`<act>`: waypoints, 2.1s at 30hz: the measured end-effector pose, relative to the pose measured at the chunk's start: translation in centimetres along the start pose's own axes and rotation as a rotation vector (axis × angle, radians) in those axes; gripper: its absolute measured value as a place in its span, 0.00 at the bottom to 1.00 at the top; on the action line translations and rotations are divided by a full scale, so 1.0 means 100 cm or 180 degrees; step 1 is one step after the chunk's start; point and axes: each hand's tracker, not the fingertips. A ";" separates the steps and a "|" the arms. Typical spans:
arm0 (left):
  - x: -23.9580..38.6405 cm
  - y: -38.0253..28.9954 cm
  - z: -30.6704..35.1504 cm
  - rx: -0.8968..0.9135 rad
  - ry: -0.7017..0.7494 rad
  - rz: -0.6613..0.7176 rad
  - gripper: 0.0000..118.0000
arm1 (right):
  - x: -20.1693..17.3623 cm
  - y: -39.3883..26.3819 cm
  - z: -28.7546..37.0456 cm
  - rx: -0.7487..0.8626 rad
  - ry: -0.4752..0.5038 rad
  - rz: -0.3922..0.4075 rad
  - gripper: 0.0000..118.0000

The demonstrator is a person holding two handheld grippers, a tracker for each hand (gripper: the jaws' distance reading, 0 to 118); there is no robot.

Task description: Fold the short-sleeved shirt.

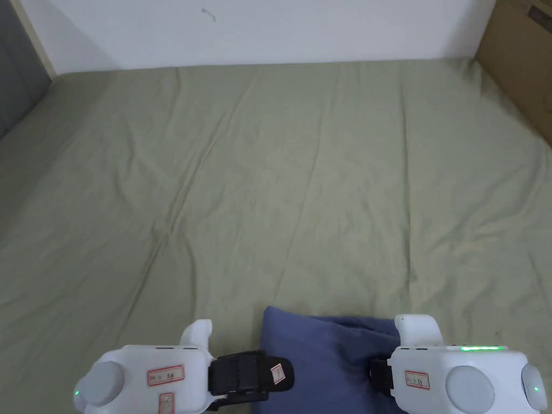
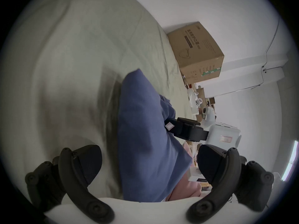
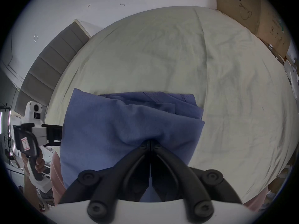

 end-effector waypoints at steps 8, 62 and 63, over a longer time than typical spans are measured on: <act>-0.024 -0.002 -0.030 -0.0066 -0.0639 0.0400 0.85 | 0.001 -0.001 0.000 0.0010 0.0001 -0.0075 0.02; 0.033 0.058 0.210 0.1066 0.3388 -0.0679 0.00 | -0.033 0.008 0.049 0.0248 0.0081 -0.0051 0.02; 0.049 0.052 0.198 0.1090 0.3356 -0.0765 0.00 | -0.032 0.007 0.056 0.0296 0.0102 -0.0038 0.02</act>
